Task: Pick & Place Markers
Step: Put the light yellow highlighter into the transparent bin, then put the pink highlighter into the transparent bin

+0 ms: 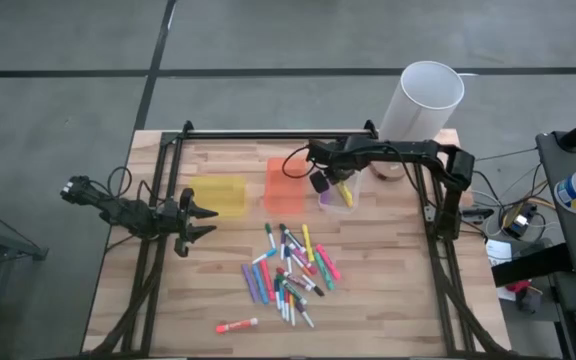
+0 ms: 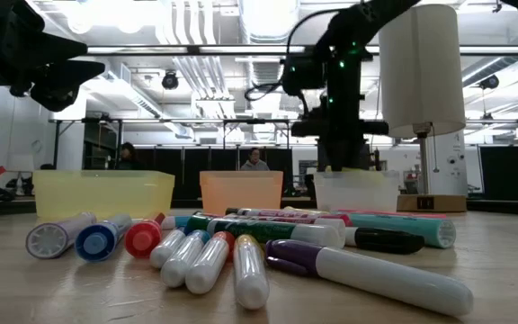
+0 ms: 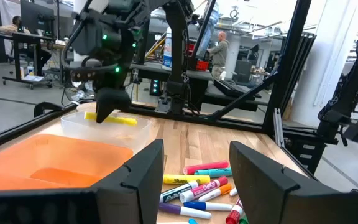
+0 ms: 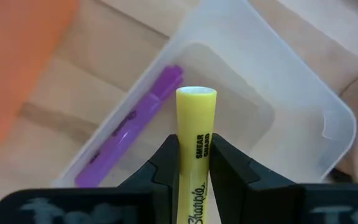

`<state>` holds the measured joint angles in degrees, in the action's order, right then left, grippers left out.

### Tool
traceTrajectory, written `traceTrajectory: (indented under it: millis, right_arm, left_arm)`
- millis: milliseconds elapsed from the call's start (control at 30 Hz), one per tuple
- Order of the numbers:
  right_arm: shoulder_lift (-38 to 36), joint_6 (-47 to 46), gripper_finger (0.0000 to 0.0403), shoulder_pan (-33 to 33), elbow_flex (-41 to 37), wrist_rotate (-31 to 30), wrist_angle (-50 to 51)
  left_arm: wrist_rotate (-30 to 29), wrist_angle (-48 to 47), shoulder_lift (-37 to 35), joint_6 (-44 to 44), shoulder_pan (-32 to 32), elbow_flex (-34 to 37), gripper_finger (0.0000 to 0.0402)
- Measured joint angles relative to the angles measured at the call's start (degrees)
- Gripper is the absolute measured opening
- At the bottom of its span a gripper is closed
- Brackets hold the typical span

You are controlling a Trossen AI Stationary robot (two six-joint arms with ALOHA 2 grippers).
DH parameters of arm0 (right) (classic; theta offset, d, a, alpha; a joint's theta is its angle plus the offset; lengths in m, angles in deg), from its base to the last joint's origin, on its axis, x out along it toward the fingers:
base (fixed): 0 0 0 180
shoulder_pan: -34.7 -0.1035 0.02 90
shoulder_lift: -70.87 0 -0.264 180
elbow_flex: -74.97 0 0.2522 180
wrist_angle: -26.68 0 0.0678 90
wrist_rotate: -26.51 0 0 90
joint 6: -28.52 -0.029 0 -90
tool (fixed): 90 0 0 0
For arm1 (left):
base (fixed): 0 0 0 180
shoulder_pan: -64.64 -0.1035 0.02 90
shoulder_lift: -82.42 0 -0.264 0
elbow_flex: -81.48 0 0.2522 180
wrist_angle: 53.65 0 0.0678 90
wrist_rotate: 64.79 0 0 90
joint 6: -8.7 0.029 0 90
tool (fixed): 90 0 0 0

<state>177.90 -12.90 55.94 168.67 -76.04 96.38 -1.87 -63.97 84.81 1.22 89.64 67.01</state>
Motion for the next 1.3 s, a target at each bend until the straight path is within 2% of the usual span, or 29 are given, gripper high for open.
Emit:
traceTrajectory:
  millis: [267, 633, 800, 1000, 1300]
  right_arm:
    - [0.0, 0.0, 0.0063, 2.1, -5.2, 4.9, -6.6]
    - [0.0, 1.3, 0.0134, 2.3, -5.4, 5.1, -6.8]
    - [-0.6, 1.6, 0.0154, 1.3, -4.2, 5.6, -5.6]
    - [-1.1, 1.1, 0.0152, -3.2, -0.6, 6.1, 1.1]
    - [-2.7, -4.4, 0.0131, -14.6, 2.2, 11.6, 1.5]
  left_arm:
    - [0.0, 0.0, 0.0, 0.0, 0.0, 0.0, 0.0179]
    - [0.0, 0.0, 0.0, 0.0, 0.0, 0.0, 0.0179]
    - [0.0, 0.0, 0.0, 0.0, 0.0, 0.0, 0.0179]
    - [0.0, 0.0, 0.0, 0.0, 0.0, 0.0, 0.0179]
    - [0.0, 0.0, 0.0, 0.0, 0.0, 0.0, 0.0179]
